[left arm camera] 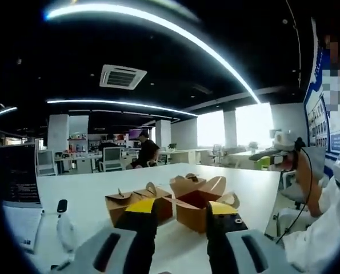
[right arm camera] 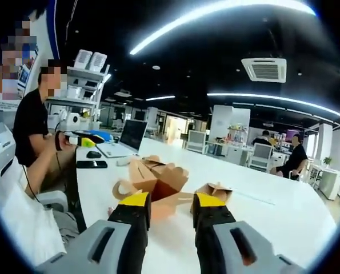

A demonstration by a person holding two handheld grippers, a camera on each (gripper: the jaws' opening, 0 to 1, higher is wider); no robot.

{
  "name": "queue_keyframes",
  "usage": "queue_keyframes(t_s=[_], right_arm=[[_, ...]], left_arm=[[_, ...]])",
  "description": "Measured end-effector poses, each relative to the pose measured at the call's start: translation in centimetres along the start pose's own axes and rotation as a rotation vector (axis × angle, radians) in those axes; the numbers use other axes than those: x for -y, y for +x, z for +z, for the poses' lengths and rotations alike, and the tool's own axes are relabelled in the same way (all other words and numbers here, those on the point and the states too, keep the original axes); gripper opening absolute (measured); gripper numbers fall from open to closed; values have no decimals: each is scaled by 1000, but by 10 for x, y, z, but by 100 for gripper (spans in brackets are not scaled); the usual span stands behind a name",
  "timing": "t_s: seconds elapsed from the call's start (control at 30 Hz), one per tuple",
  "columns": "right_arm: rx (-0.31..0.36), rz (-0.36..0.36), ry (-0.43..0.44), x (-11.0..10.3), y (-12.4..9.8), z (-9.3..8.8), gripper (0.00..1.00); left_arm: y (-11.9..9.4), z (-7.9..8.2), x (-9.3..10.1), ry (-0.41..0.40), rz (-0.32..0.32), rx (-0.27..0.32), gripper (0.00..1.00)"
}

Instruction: Pick up one paper box from the group, open the paper box, and remove the item inside

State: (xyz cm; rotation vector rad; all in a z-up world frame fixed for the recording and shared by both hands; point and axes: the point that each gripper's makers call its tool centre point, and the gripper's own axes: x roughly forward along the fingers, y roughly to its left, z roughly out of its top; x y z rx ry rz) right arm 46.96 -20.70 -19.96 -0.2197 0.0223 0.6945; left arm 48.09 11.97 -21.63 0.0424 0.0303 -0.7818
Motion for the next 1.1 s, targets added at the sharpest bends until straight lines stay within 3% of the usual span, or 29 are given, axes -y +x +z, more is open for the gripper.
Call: queue_keyframes(t_s=[0.37,1.1], right_arm=[[3,13,-14,-7,-1,2,30],[-20,28,-23,-9,6,-4,30]], left_arm=[[-9,12,-1,-5,14,46,35],[4,3,1,17,7,10,35]])
